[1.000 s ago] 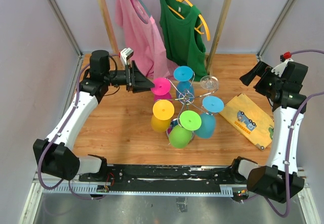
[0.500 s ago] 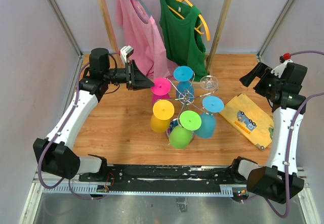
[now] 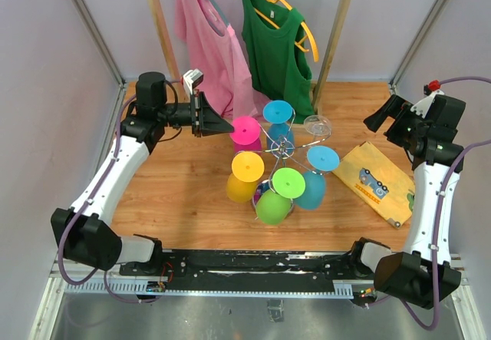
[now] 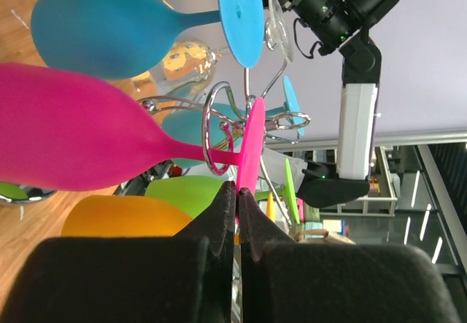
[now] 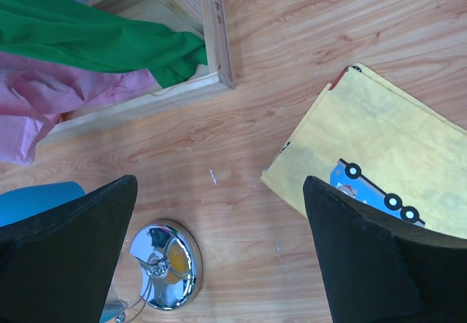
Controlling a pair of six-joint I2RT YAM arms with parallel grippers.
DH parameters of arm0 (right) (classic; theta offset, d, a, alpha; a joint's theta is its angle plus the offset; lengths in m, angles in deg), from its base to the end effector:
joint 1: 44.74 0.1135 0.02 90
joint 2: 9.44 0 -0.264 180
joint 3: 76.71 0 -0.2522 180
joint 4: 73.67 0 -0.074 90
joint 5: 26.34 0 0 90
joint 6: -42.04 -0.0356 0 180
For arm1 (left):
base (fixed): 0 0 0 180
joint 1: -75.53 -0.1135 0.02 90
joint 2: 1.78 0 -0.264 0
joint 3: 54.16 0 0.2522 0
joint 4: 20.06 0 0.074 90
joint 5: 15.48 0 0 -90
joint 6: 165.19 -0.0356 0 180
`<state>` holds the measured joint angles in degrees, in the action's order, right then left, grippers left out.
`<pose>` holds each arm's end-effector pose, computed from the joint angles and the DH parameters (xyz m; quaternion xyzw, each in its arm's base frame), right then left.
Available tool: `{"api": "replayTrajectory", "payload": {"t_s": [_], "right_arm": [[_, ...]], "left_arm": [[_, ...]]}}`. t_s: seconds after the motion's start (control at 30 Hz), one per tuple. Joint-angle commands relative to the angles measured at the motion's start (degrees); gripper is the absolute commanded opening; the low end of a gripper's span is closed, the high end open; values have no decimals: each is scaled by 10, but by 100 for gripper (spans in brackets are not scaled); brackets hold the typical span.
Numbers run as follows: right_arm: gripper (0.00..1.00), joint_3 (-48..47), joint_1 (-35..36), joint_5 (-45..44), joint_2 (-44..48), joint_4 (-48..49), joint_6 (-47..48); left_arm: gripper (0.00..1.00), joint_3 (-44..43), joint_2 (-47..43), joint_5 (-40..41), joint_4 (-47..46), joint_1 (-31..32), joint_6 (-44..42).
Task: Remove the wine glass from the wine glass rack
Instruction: Pick up the wine glass from the wine rack.
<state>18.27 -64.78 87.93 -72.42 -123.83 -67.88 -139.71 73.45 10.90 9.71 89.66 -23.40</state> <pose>0.2189 -0.0643 0.3931 0.1849 0.8250 0.1798 0.5028 0.2691 -0.1006 0.3840 0.0642 0.7549 -0.6281 0.1777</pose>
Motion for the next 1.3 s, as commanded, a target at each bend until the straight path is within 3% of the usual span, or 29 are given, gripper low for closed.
{"api": "replayTrajectory", "payload": {"t_s": [0.0, 0.27, 1.27], "right_arm": [[99, 7, -5, -5, 6, -5, 9], [98, 8, -5, -8, 12, -8, 10], [98, 14, -5, -13, 14, -9, 14]], "left_arm": [[0, -34, 10, -31, -30, 3, 44], [0, -62, 27, -34, -29, -15, 94], [0, -72, 58, -43, -16, 2, 109]]}}
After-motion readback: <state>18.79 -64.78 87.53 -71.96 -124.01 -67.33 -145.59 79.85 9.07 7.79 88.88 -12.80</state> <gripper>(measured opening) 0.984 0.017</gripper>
